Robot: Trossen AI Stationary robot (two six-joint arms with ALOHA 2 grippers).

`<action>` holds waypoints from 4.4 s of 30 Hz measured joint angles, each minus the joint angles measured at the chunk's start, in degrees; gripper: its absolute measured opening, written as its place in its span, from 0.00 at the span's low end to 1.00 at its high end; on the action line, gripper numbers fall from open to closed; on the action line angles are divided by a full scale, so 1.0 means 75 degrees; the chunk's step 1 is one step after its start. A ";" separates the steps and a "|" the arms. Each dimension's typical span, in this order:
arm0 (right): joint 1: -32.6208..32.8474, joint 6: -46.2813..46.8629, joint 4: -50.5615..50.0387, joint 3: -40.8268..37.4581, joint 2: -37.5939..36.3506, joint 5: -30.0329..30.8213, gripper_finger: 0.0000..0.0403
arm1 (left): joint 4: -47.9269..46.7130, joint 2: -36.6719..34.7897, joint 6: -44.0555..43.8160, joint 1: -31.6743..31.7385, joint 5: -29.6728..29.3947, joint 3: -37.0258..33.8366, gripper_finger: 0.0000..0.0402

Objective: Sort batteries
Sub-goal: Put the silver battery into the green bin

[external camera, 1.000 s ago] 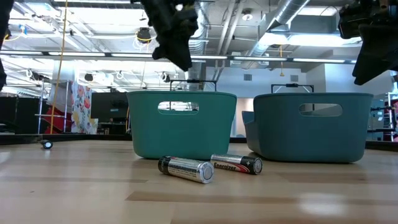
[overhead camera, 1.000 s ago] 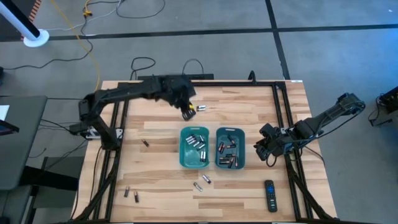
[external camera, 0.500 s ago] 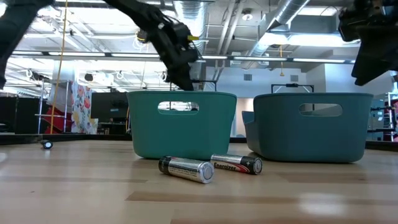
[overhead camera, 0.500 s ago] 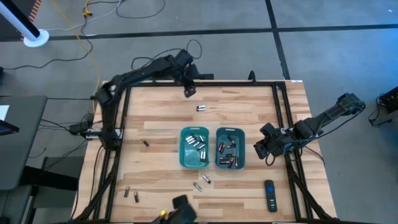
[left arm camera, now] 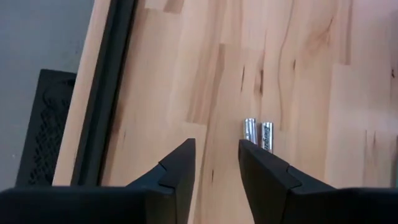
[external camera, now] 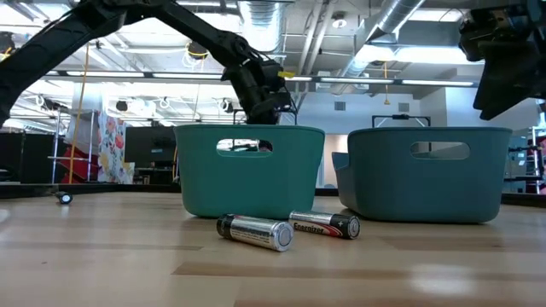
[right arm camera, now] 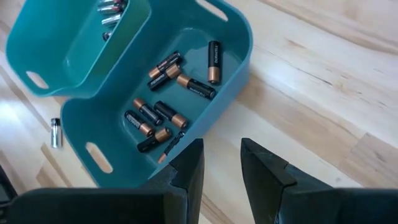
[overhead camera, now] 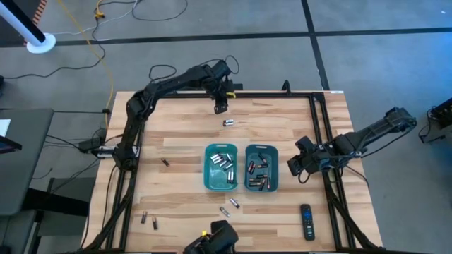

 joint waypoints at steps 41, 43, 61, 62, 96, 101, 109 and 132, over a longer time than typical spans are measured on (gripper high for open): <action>-0.0280 -0.0033 -0.0169 0.0000 0.0000 0.0006 0.30 | 0.2723 -0.0002 0.0557 -0.0685 -0.0345 -0.2677 0.36; -0.0280 -0.0035 -0.0171 0.0000 0.0000 0.0006 0.30 | 0.2739 -0.0002 0.0538 -0.0681 -0.0350 -0.2678 0.36; -0.0280 -0.0035 -0.0171 0.0000 -0.0003 0.0008 0.30 | 0.3121 -0.0005 0.0507 -0.0645 -0.0343 -0.2762 0.36; -0.0280 -0.0035 -0.0171 0.0000 -0.0002 0.0006 0.30 | 0.3215 -0.0005 0.0506 -0.0645 -0.0344 -0.2856 0.36; -0.0280 -0.0099 -0.0204 0.0000 -0.0001 0.0009 0.30 | 0.3075 -0.0028 0.0198 -0.0618 -0.0354 -0.2649 0.36; -0.0280 -0.0099 -0.0291 0.0000 -0.0003 0.0008 0.30 | 0.3574 -0.0026 -0.0039 -0.0477 -0.0446 -0.2649 0.36; -0.0277 -0.0099 -0.0355 0.0000 -0.0003 0.0006 0.30 | 0.3498 0.0155 0.0056 -0.0188 -0.0288 -0.2658 0.36; -0.0280 -0.0060 -0.0334 0.0000 -0.0003 0.0006 0.30 | 0.2198 0.0219 -0.1259 -0.0113 -0.1019 -0.2591 0.36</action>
